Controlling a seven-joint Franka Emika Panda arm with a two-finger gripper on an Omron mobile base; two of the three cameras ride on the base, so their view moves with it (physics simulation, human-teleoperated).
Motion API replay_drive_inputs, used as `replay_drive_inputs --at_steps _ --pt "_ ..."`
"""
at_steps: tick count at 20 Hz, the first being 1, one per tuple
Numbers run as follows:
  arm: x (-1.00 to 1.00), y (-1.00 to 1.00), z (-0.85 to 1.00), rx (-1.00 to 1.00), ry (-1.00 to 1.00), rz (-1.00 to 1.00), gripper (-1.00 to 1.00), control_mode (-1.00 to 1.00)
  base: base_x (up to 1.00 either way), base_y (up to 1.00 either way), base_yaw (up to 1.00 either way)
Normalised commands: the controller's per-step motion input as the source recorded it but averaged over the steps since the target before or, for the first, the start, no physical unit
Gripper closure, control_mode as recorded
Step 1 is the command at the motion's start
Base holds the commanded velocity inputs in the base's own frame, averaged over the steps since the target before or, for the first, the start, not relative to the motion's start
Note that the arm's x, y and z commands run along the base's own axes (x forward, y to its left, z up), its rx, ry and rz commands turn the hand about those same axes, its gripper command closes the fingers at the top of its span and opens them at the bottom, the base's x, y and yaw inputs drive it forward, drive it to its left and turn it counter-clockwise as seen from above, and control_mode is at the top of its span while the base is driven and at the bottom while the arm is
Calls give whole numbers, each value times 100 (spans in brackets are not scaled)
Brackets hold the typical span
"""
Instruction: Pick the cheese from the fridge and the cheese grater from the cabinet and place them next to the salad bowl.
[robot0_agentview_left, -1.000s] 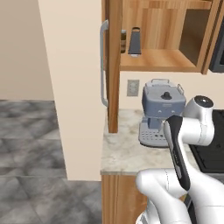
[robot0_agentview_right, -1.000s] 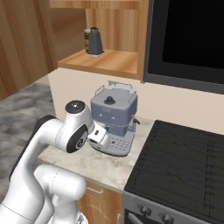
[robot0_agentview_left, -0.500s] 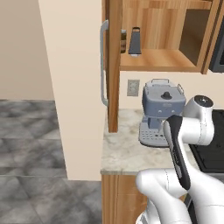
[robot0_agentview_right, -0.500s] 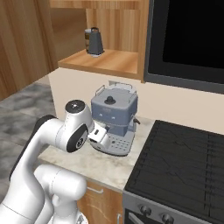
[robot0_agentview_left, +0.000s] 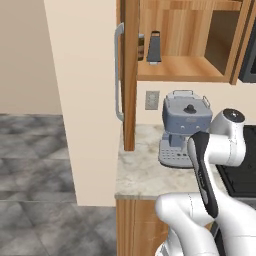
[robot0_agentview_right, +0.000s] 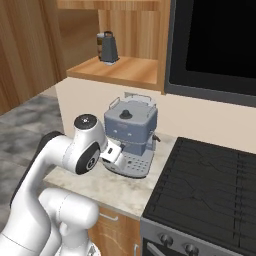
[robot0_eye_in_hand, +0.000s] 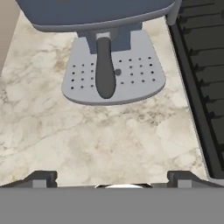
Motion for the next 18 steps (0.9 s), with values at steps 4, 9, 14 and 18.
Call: replay_drive_inputs --at_steps 4,9,14,18 --pt "-11 14 35 -1 -23 6 -100 -100 0 0 0" --pt "-11 4 48 0 -18 10 -100 -100 0 0 0" --pt "-5 15 45 -3 -13 9 -100 -100 0 0 0" --pt "0 28 48 -9 -7 5 -100 -100 0 0 0"
